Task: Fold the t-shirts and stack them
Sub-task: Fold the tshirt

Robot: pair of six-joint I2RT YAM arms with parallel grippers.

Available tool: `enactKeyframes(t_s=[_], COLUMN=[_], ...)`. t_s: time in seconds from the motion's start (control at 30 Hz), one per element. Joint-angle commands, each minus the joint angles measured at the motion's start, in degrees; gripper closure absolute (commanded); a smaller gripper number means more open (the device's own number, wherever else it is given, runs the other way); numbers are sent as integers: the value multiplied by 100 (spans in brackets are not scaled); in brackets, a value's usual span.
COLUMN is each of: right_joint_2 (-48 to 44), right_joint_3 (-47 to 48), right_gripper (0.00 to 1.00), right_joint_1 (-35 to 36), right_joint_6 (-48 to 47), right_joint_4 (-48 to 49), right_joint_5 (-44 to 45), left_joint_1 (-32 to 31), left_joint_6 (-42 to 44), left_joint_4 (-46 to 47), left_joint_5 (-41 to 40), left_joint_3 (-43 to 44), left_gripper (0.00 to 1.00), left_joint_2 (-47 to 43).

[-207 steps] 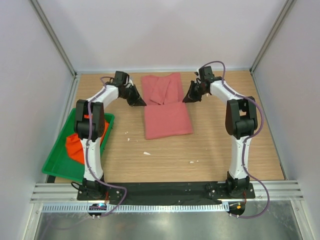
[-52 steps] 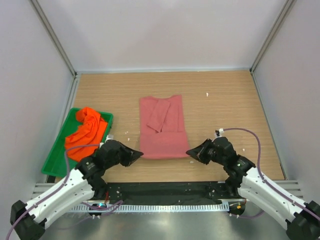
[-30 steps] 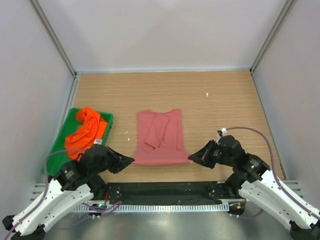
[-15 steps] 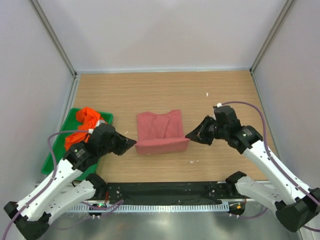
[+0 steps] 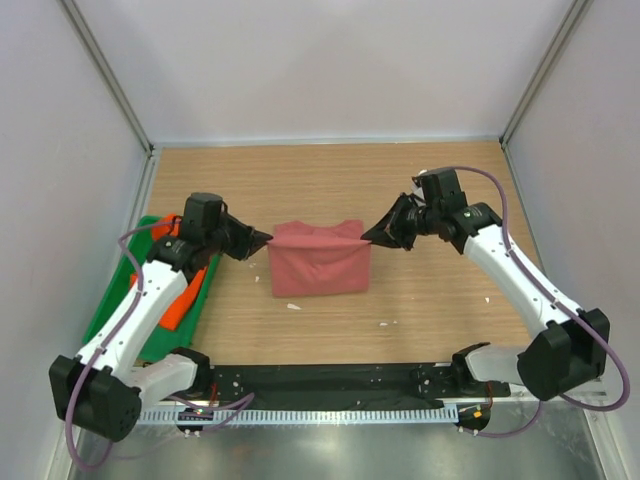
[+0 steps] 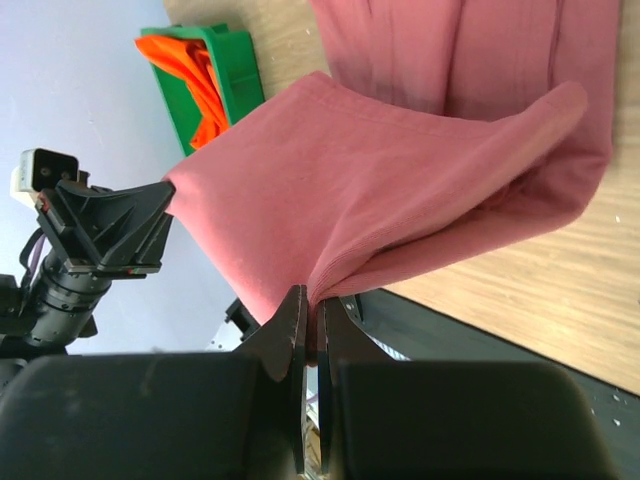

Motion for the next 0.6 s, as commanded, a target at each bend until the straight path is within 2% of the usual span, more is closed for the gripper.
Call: enactKeyframes(t_s=[0.0,0.3,0.43,0.57], right_joint_2=[260,1210,1369,1211], right_joint_3=[432,811,759,740], right_gripper=[98,99,99,99], right_joint_1=[-137,-392,-419,-427], right_joint_6=[-209,46,108,-15], right_joint_4=[262,842,1017,983], right_joint_5=[-399,-733,-1013,-1076], left_joint_1=[171,444,461,557], left_joint_6=[253,121,314,551], left_joint_4=[590,1092,733,337], left_joint_5=[373,496,496,531], left_joint_3=[366,603,866,920], left_gripper=[100,100,100,100], left_joint_2=[339,1096,1246,1036])
